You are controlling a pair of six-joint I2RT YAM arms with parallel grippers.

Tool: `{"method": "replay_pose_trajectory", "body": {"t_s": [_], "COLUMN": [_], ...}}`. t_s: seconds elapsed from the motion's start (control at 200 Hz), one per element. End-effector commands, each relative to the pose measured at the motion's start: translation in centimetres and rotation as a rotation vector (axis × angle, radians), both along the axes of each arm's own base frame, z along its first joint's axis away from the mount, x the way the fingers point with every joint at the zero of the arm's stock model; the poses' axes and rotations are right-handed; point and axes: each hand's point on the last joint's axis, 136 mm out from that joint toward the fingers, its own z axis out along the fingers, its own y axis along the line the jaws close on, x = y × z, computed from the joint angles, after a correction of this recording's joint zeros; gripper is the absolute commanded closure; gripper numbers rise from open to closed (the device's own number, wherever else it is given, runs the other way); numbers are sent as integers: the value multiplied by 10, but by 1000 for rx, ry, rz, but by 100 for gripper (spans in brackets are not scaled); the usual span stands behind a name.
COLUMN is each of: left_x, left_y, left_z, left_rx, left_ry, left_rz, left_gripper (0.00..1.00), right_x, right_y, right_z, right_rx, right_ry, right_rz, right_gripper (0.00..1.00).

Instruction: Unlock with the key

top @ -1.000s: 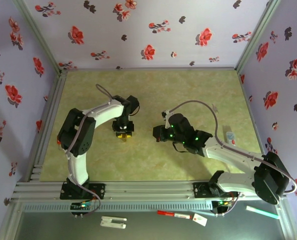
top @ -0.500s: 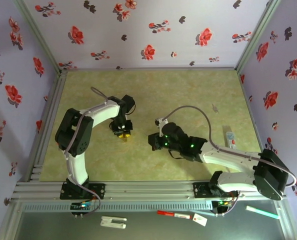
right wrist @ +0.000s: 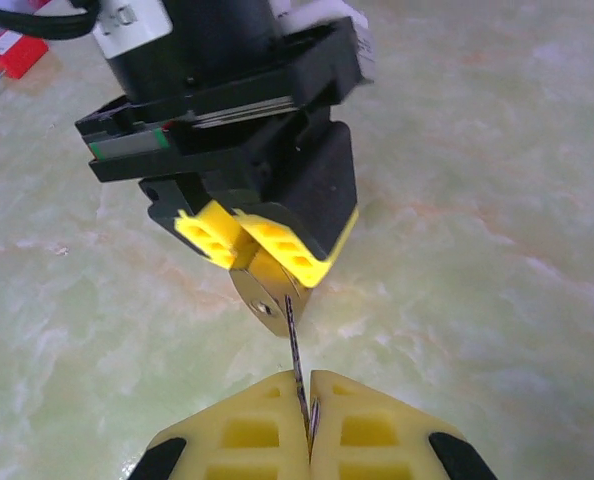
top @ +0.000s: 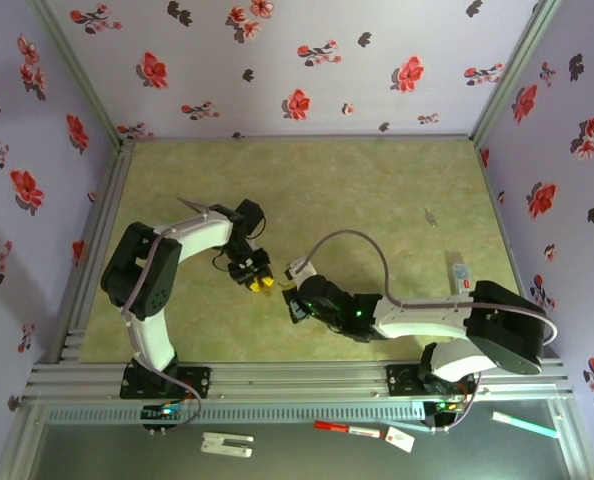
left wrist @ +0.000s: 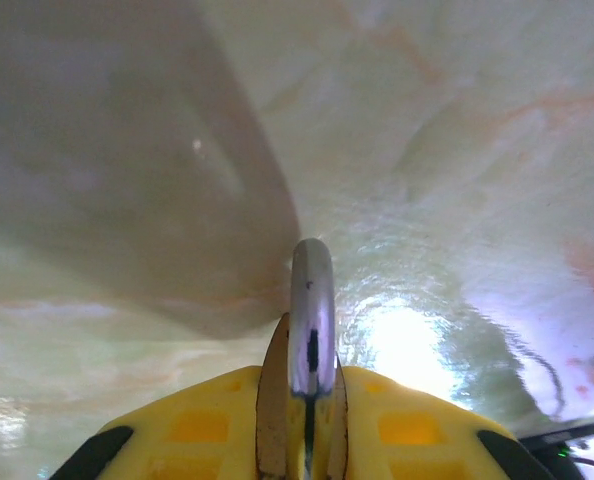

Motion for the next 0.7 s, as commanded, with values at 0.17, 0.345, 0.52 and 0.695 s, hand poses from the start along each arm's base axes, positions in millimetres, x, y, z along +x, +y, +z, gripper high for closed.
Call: {"method": "replay_pose_trajectory", "body": {"t_s": [0.17, 0.345, 0.52, 0.695], "left_x": [-41, -44, -45, -40], "left_y": [13, 19, 27, 34], "left_z": [-14, -9, -8, -4], "left_rx": [125, 175, 238, 284], "left_ry": [246, 268, 279, 241], "left_rz": [225, 242, 255, 275], "left_gripper": [100, 100, 100, 100], "right_x": [12, 5, -8, -26], "right_y": [6, 11, 20, 27], "right_z": [-14, -26, -27, -30], "right_rx": [-33, -30, -1, 21], "right_ry": [-166, -157, -127, -83], "right_rz": [6, 57, 119, 164], "right_gripper": [100, 100, 100, 100]}}
